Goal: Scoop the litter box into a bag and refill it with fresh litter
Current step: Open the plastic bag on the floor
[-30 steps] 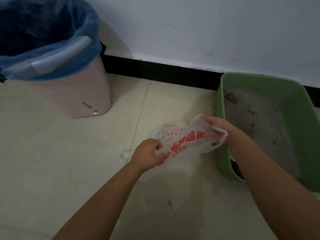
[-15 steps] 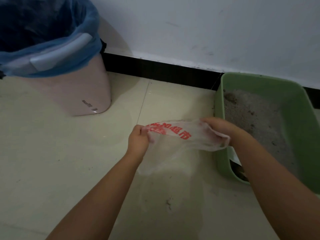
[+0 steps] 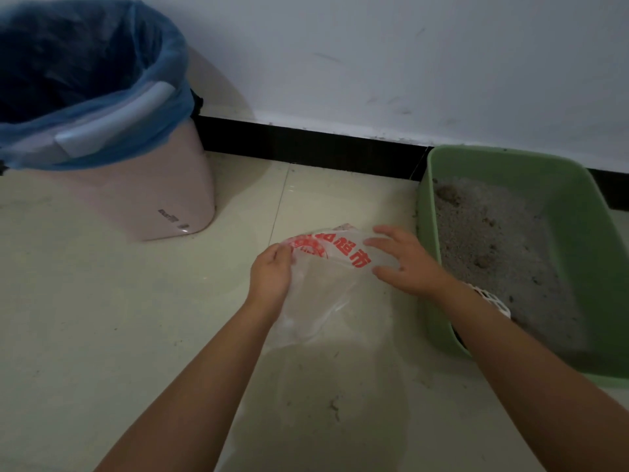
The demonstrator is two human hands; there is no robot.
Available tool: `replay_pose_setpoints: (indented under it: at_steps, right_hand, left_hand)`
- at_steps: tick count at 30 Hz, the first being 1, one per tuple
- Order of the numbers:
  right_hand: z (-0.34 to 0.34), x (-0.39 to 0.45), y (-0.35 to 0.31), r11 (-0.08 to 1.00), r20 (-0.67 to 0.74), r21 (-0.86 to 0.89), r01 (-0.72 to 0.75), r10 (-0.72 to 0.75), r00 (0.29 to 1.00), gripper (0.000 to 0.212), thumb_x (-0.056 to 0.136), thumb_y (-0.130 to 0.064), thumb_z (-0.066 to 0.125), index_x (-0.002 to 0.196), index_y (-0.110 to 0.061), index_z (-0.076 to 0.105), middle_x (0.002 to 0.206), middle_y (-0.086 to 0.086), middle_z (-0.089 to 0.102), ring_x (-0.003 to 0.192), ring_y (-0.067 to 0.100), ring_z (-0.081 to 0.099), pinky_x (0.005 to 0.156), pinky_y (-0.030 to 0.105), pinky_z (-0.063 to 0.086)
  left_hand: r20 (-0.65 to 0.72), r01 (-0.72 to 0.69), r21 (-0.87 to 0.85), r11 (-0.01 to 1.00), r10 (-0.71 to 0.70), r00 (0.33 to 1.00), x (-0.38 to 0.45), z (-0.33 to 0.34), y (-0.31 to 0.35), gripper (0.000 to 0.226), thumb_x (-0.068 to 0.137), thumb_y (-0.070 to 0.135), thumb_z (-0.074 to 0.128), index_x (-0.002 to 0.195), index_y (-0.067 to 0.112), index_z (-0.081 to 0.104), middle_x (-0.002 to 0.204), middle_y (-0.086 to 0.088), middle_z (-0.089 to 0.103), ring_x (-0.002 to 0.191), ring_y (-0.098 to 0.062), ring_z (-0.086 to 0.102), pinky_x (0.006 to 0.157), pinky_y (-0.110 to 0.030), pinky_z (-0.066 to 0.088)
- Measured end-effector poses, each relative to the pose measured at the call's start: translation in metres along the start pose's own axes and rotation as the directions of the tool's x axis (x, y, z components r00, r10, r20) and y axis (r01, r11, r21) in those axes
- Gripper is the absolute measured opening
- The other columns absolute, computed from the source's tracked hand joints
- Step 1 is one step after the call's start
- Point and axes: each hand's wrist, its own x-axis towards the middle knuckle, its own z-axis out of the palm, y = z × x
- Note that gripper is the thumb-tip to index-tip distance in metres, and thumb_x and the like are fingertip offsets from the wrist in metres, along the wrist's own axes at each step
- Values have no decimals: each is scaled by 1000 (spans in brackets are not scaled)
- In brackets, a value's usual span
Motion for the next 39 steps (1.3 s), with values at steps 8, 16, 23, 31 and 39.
replay_pose_setpoints:
  at_steps: [8,16,23,31,39]
  right_hand:
    - [13,8,-5,959,-187,-267,-97,47,981,51,88,-28,58,134,-9,46,145,14,34,134,29,30,110,39,26]
    - [0,5,14,944,-303,-112,-312,266,915,25,88,-6,48,108,6,60,107,24,59,100,34,55,68,28,34]
    - [-2,15,-22,696,-164,611,-377,577,800,98,78,-40,68,148,-16,4,154,11,13,137,31,27,99,42,44]
    - [10,16,-19,766,-72,388,-513,580,811,88,83,6,55,148,-22,3,149,18,18,130,33,35,93,30,41]
    - [12,2,10,902,-99,3,-432,430,897,76,84,5,52,147,-16,14,147,16,17,127,35,38,98,36,40]
  left_hand:
    - [93,-79,45,996,75,993,-8,8,3,40,99,19,38,60,16,44,61,-1,42,55,-12,36,52,-25,30]
    - [12,252,-539,804,-292,956,7,-12,5,31,98,24,44,78,9,62,63,1,69,68,-13,58,58,-17,47]
    - [-45,-47,-135,990,41,998,-14,4,9,38,102,20,30,122,1,57,104,-7,57,100,-19,53,67,-15,39]
    - [86,52,-325,944,-25,996,-8,15,6,34,102,29,30,109,16,61,114,-9,63,111,-25,58,102,-40,43]
    - [-144,118,-438,891,-199,969,16,5,15,20,99,20,37,91,14,55,76,0,56,75,-19,55,63,-27,46]
